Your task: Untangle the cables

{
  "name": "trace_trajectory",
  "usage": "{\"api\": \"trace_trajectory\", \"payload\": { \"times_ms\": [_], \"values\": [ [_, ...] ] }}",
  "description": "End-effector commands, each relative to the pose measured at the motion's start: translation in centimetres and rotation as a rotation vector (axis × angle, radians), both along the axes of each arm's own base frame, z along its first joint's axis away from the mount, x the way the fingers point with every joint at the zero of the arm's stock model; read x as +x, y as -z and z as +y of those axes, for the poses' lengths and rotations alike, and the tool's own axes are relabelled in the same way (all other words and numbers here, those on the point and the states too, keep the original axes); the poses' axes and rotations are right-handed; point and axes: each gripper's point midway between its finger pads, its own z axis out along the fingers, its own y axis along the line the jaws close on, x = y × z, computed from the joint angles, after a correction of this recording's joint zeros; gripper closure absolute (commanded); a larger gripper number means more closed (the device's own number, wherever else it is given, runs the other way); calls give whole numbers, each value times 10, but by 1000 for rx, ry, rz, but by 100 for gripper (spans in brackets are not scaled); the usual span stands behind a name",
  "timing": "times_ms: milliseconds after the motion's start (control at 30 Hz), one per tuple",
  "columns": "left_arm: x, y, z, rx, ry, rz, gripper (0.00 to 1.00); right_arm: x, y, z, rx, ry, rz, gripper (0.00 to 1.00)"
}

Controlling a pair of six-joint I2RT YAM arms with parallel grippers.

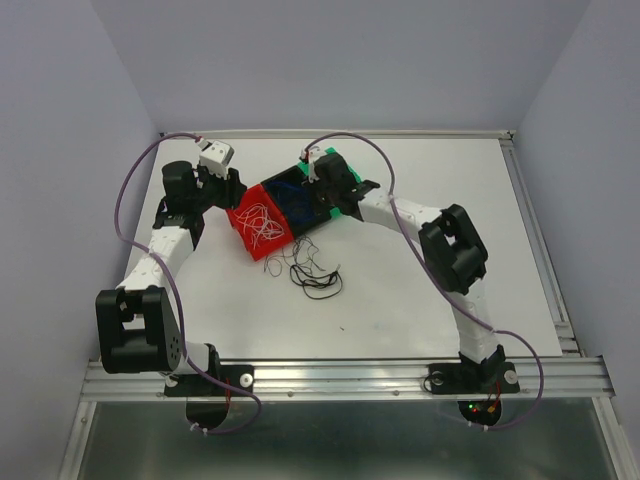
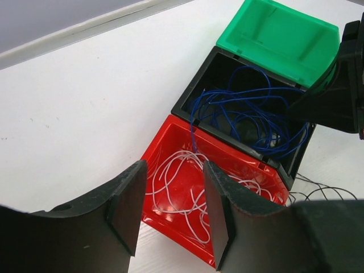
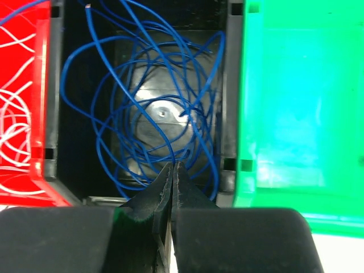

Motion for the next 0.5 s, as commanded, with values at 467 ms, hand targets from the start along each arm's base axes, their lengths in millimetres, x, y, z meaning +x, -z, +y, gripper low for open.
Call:
{"api": "trace_trajectory", "payload": {
  "times_ms": [467],
  "values": [
    [1,-20,-3,6,14,-73,45,11,8,35,-88,41,-62,82]
  ]
}}
